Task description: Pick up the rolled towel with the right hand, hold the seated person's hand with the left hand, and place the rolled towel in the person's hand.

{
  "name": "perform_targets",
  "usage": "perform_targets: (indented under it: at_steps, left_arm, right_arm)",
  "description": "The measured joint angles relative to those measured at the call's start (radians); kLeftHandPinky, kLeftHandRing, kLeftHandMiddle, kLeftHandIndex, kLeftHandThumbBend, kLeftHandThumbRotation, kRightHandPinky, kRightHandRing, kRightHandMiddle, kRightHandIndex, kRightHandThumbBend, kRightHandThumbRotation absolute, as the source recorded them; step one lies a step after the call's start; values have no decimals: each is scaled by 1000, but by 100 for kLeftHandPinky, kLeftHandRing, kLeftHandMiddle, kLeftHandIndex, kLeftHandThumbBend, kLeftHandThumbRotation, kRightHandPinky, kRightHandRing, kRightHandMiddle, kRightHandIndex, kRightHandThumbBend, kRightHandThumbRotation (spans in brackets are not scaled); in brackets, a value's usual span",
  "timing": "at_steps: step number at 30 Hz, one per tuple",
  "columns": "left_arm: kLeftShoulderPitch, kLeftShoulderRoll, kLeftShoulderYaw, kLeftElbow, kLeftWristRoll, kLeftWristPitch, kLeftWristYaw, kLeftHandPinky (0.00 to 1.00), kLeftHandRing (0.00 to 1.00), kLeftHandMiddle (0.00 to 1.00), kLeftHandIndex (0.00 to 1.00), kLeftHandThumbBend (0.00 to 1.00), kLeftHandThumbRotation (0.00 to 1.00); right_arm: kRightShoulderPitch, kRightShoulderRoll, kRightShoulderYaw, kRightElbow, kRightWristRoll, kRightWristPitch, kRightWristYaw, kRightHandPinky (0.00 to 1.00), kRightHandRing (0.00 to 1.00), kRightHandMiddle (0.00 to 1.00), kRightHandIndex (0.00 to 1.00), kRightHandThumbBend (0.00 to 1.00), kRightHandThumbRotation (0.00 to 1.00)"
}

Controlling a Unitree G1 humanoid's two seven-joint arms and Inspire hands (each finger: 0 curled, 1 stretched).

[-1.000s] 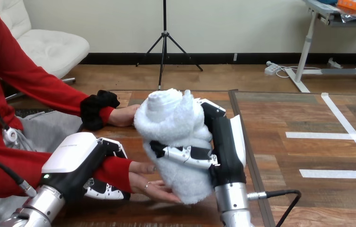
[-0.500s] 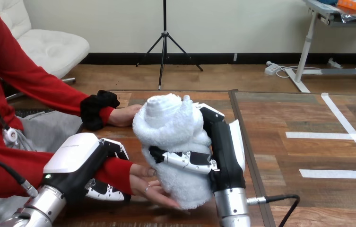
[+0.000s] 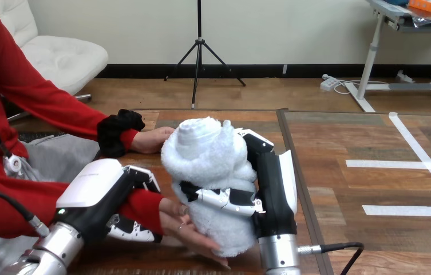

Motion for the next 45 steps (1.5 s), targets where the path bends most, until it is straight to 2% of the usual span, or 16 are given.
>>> perform_targets:
  at_steps: [7,15,23,45]
  left_arm:
    - [0,-4,4,-21,-9,0,-7,28,35,42,46,79,5]
    - [0,-5,10,-40,-18,1,-23,30,36,43,46,81,4]
    - [0,-5,16,-64,-20,6,-45,31,37,43,47,81,1]
    - [1,-6,21,-103,-21,9,-77,36,39,44,49,82,0]
  right_arm:
    - [-3,1,14,10,-27,-15,-42,15,21,27,25,60,0]
    - [-6,1,26,17,-28,-23,-71,15,20,26,25,60,0]
    - [-7,1,32,18,-28,-32,-88,14,20,25,25,59,0]
    - [-9,2,39,18,-29,-35,-120,14,19,25,25,58,0]
